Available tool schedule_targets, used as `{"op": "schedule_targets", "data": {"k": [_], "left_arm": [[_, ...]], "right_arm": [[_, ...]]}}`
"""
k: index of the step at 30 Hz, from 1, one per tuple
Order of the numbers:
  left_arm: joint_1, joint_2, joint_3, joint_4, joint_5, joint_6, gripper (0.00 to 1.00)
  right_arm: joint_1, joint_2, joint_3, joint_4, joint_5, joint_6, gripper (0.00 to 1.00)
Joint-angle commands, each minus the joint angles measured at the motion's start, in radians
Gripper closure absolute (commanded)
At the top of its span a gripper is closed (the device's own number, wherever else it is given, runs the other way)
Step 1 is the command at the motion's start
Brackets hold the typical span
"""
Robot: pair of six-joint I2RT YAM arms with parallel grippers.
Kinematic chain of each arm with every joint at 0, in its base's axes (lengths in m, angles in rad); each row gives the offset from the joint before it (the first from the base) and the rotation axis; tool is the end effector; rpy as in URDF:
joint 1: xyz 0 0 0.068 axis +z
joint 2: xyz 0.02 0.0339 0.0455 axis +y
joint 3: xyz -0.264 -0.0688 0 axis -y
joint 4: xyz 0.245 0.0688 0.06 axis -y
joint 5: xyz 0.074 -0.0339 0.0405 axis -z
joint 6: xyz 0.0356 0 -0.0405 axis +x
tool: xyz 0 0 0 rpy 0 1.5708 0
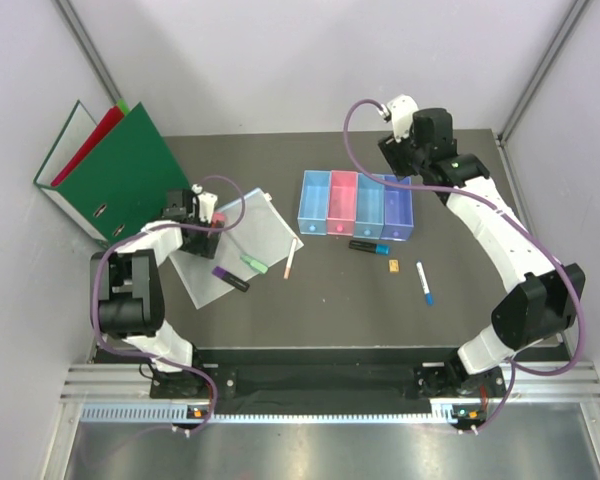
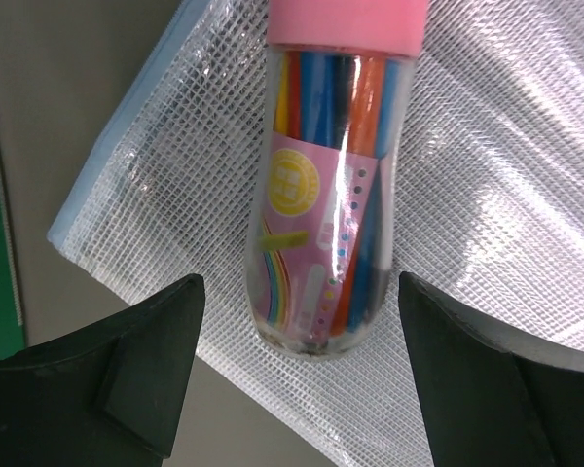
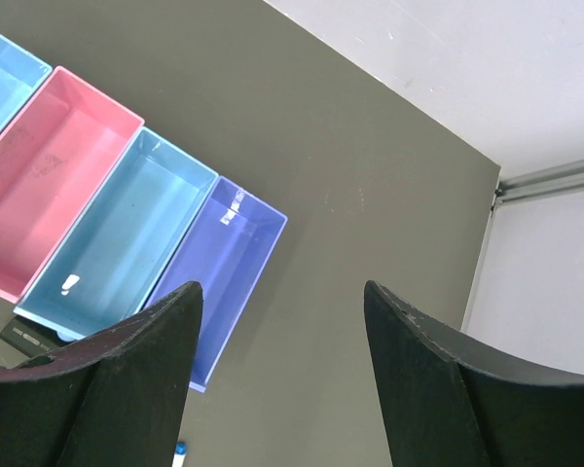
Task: Sort the stationery into containers
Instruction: Pick up the stationery from the center of the board.
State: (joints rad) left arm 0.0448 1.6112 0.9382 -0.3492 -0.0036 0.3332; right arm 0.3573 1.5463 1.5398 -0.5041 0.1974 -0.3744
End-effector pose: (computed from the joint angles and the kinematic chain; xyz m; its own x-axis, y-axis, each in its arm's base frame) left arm 0.3165 0.0143 0.1780 -0.8208 0.2906 -0.4918 0.2347 0.9565 0.1735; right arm 0.3340 0.1172 0.3826 -0.3593 -0.5169 -0.7770 -0.3374 0.8482 -0.4083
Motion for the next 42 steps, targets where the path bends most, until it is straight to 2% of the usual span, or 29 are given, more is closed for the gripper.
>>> {"op": "schedule_targets", "data": {"k": [1,10,13,18,24,27,28,32,37,42], "left_arm": [[0.024,0.038,-0.004,0.062,0.047,0.024,0.14],[0.04,0.059,-0.012,0.093,0.085,0.044,0.1],[0.043,0.064,-0.018,0.101,0.102,0.052,0.14],[0.044,0.072,-0.035,0.104,0.122,0.067,0.32],[0.049,0.081,-0.055,0.101,0.139,0.079,0.44],[0.05,0.084,-0.055,0.098,0.137,0.078,0.62],[0.049,0.084,-0.049,0.086,0.137,0.079,0.75],[0.047,0.084,-0.038,0.061,0.132,0.073,0.98],[0.047,0.032,0.0,0.004,0.151,0.066,1.0],[0.049,-0.051,0.086,-0.114,0.191,0.073,1.0]], "right_arm": [[0.012,-0.017,0.062,0.007,0.014,-0.001,0.33],[0.022,-0.009,0.068,0.003,0.023,0.005,0.33],[0.023,-0.008,0.066,0.004,0.03,0.003,0.33],[0.028,-0.005,0.069,0.004,0.033,0.0,0.33],[0.032,-0.003,0.079,0.003,0.034,0.0,0.33],[0.034,-0.005,0.075,0.003,0.033,-0.001,0.33],[0.035,-0.006,0.074,0.003,0.033,-0.001,0.33],[0.037,-0.008,0.074,-0.001,0.027,0.002,0.33],[0.037,-0.011,0.082,-0.022,-0.01,0.012,0.32],[0.037,-0.022,0.108,-0.051,-0.074,0.037,0.24]]}}
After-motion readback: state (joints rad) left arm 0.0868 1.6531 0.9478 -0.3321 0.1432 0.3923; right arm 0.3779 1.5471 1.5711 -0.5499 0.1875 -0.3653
